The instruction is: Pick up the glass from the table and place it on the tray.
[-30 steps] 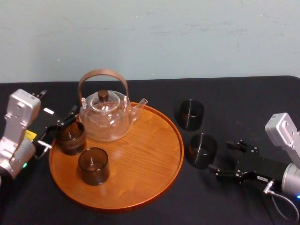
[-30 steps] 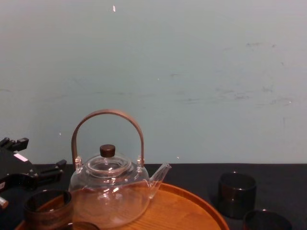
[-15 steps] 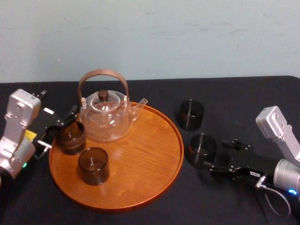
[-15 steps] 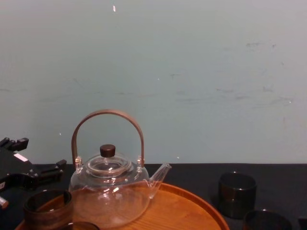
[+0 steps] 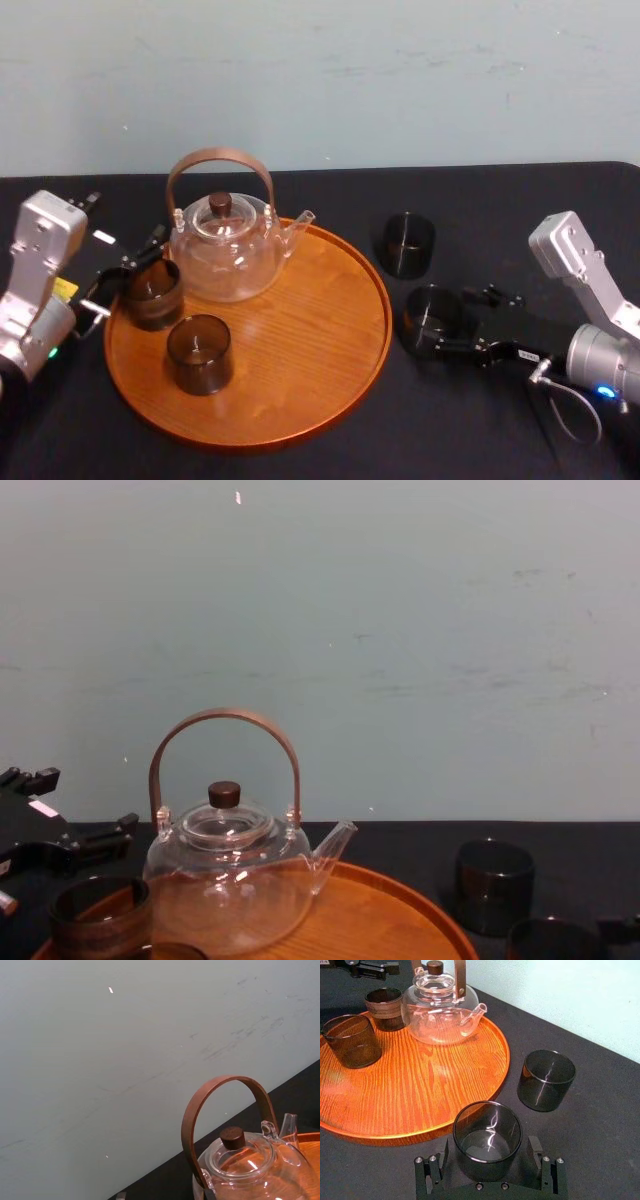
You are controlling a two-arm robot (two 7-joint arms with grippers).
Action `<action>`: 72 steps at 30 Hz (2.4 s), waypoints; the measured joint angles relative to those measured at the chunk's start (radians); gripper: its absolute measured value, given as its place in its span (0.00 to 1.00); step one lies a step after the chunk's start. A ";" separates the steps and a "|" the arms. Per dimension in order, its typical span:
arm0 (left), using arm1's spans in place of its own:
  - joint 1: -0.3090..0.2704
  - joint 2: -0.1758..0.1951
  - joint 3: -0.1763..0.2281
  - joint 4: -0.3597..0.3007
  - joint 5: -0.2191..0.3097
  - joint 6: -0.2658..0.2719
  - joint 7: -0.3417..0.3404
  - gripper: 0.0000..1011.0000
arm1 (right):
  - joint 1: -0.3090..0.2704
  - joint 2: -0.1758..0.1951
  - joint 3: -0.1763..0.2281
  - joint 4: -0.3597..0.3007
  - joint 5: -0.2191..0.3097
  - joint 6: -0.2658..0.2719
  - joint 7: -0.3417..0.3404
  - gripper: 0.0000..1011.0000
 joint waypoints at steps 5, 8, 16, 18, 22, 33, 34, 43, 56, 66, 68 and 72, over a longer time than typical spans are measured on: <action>0.000 0.000 0.000 0.000 0.000 0.000 0.000 0.99 | 0.023 -0.013 -0.012 0.020 -0.008 0.001 0.001 0.99; 0.000 0.000 0.000 0.000 0.000 0.000 0.000 0.99 | 0.036 -0.021 -0.020 0.032 -0.013 0.001 0.002 0.99; 0.000 0.000 0.000 0.000 0.000 0.000 0.000 0.99 | 0.062 -0.035 -0.034 0.057 -0.022 0.001 0.007 0.99; 0.000 0.000 0.000 0.000 0.000 0.000 0.000 0.99 | 0.066 -0.037 -0.037 0.060 -0.023 0.002 0.008 0.99; 0.000 0.000 0.000 0.000 0.000 0.000 0.000 0.99 | 0.070 -0.040 -0.044 0.064 -0.029 0.003 0.010 0.99; 0.000 0.000 0.000 0.000 0.000 0.000 0.000 0.99 | 0.070 -0.039 -0.045 0.064 -0.034 0.003 0.009 0.99; 0.000 0.000 0.000 0.000 0.000 0.000 0.000 0.99 | 0.070 -0.039 -0.045 0.064 -0.033 0.003 0.009 0.99; 0.000 0.000 0.000 0.000 0.000 0.000 0.000 0.99 | 0.069 -0.039 -0.044 0.064 -0.031 0.002 0.009 0.89; 0.000 0.000 0.000 0.000 0.000 0.000 0.000 0.99 | 0.069 -0.039 -0.042 0.063 -0.029 0.002 0.010 0.89; 0.000 0.000 0.000 0.000 0.000 0.000 0.000 0.99 | 0.040 -0.012 -0.014 0.019 0.002 -0.032 0.026 0.89; 0.000 0.000 0.000 0.000 0.000 0.000 0.000 0.99 | 0.036 -0.007 -0.008 0.008 0.008 -0.034 0.026 0.89; 0.000 0.000 0.000 0.000 0.000 0.000 0.000 0.99 | 0.029 0.007 0.009 -0.025 0.027 -0.038 0.027 0.89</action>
